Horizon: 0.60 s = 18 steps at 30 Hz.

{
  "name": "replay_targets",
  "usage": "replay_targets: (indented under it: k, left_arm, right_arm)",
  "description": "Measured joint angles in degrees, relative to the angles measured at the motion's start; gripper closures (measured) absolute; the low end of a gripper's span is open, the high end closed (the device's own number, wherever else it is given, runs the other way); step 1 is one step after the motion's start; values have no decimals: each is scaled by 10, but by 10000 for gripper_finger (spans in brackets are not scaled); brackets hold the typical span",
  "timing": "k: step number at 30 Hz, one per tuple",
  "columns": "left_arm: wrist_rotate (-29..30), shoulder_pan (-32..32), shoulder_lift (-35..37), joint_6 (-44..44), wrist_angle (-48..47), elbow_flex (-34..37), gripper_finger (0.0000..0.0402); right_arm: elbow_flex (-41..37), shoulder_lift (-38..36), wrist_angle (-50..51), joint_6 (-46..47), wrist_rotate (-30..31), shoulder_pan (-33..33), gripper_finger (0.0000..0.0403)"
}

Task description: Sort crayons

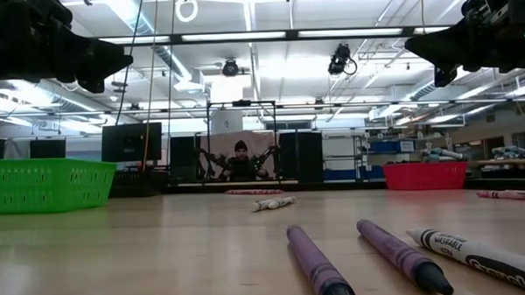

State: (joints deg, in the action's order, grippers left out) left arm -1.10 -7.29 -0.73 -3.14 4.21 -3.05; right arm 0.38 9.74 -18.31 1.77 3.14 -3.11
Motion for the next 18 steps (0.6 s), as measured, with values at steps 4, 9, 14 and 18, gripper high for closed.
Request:
replay_targets:
  k: [4, 9, 14, 18]
  left_arm:
    - [0, 0, 0, 0, 0, 0, 218]
    - [0, 0, 0, 0, 0, 0, 218]
    - [0, 0, 0, 0, 0, 0, 218]
    - [0, 0, 0, 0, 0, 0, 218]
  right_arm:
    - [0, 0, 0, 0, 0, 0, 380]
    - [0, 0, 0, 0, 0, 0, 380]
    - [0, 0, 0, -1, 0, 0, 380]
    - [0, 0, 0, -28, 13, 0, 380]
